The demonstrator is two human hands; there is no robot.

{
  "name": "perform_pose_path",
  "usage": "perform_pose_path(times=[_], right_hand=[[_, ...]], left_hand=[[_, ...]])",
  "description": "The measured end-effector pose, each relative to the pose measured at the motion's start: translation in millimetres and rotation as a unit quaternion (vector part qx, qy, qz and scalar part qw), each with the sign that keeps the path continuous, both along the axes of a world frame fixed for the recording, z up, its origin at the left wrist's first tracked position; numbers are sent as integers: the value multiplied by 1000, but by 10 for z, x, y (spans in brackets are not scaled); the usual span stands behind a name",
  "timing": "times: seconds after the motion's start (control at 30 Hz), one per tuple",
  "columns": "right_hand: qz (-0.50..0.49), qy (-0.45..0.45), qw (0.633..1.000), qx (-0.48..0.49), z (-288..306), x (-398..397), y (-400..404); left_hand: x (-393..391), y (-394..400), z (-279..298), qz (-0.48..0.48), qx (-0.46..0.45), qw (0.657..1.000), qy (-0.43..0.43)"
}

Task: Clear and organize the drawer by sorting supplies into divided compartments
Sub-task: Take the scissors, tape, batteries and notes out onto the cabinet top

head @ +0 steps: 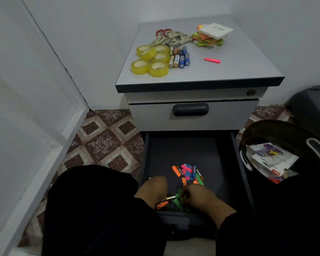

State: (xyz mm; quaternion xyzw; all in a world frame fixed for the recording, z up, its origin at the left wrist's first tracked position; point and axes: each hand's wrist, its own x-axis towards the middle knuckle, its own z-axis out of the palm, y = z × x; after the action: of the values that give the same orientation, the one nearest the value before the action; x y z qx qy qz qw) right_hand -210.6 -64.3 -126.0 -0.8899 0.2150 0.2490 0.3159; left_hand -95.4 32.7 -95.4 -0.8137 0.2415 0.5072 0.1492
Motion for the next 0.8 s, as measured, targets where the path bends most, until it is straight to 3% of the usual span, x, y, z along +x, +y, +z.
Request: perform_pose_path(times=[0.27,0.4,0.63,0.8], right_hand=[[37,-14,998,-44,-3,7,8],[96,-56,989,-96,18,35,46],[171,-67,972,-146,45,211,299],[167,-52,972,-157,-69,286,346]], left_hand=[[-11,44,-97,18,-176,975,-134],[16,133,15,-1,-193,948,-254],[-123,213,-160,-18,-146,962,-232],[-152,288,-221,-48,-174,957,-228]])
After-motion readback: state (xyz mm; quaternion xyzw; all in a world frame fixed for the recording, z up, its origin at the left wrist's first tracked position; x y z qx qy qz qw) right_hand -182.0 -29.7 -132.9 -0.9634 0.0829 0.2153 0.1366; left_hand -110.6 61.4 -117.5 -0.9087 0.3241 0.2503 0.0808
